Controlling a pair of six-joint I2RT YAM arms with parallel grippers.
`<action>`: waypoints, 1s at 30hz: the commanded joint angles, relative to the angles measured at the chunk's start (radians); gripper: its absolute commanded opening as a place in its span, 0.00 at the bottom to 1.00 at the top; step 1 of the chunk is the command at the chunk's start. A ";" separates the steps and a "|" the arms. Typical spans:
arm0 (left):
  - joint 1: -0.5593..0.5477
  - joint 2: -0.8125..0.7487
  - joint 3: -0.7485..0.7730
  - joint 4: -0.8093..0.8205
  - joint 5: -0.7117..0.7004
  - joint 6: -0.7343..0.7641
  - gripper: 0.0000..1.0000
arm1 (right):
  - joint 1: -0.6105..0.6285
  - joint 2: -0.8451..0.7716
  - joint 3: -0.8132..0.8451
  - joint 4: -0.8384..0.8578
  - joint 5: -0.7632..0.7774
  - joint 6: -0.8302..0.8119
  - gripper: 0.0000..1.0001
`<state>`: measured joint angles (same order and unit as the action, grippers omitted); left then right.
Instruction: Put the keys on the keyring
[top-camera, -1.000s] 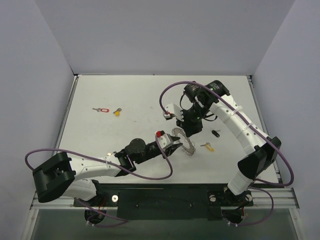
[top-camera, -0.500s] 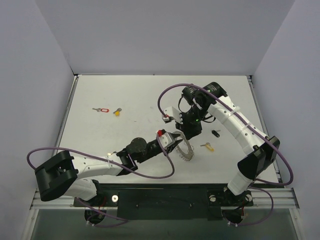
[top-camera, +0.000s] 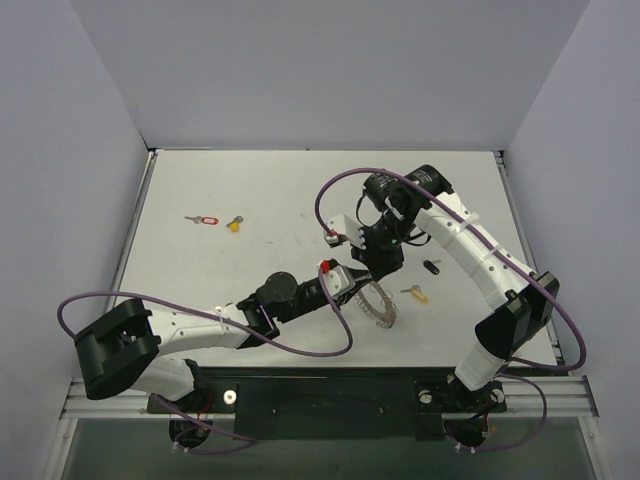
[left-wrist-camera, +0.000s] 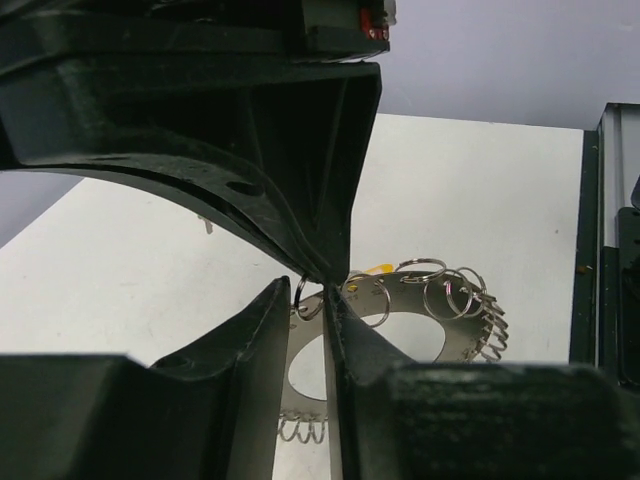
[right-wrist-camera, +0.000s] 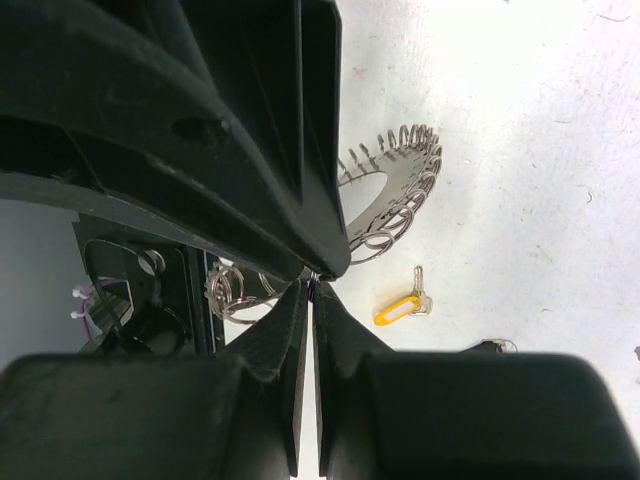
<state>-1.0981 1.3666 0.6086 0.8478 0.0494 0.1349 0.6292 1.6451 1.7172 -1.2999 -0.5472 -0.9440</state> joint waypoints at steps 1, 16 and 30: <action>-0.002 0.009 0.052 0.024 0.049 0.000 0.26 | 0.006 -0.027 -0.008 -0.179 -0.023 -0.010 0.00; 0.007 -0.007 0.068 -0.059 0.052 -0.040 0.00 | -0.005 -0.045 -0.018 -0.165 -0.046 -0.010 0.00; 0.009 -0.017 -0.075 0.243 -0.081 -0.188 0.00 | -0.152 -0.114 -0.100 -0.104 -0.253 -0.085 0.22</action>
<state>-1.0916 1.3712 0.5701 0.8715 0.0360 0.0128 0.5182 1.6035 1.6718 -1.3087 -0.6827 -0.9699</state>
